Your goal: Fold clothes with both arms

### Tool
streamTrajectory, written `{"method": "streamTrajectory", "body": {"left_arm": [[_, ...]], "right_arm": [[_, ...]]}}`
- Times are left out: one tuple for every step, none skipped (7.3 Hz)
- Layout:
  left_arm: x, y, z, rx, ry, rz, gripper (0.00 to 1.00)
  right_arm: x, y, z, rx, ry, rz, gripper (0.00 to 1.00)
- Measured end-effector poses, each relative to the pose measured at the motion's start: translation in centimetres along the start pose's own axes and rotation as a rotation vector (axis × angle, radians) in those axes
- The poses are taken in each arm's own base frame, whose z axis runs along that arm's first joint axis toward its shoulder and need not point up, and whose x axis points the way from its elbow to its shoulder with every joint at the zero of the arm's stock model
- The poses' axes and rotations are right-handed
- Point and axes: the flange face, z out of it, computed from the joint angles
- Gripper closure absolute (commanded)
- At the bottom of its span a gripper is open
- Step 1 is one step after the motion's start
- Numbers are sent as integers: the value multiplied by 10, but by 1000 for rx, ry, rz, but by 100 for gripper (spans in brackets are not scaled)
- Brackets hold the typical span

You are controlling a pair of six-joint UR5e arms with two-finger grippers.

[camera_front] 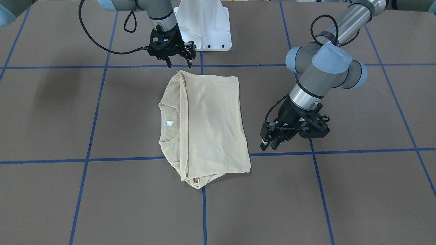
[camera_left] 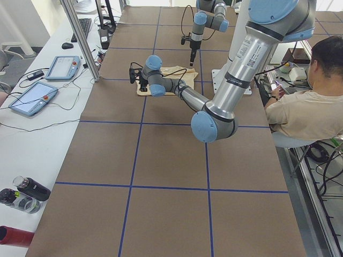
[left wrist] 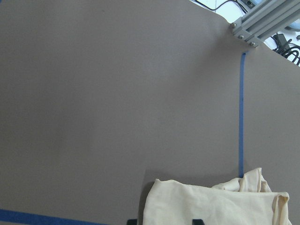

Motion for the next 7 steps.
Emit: {"method": "streamTrajectory", "body": {"left_arm": [[0,0,0,1,0,0,51],[-1,0,1,2,-2,-1,51],[-2,0,1,3,-3,-2,51],[-3,0,1,3,-4,-2,51],[-3,0,2,2,-6,-3,51],[-4,1,3,1,-7,-3,51],[-4,1,3,0,-8,-3,51]], "right_arm": [[3,3,11,-24,31,-162,36],[8,3,18,-59,63,-300,40],[6,3,22,-100,95,-399,42],[-3,2,26,-129,125,-444,43],[-12,-1,32,-148,154,-468,43],[-17,-2,38,-157,174,-483,46],[-20,-3,43,-161,186,-493,49]]}}
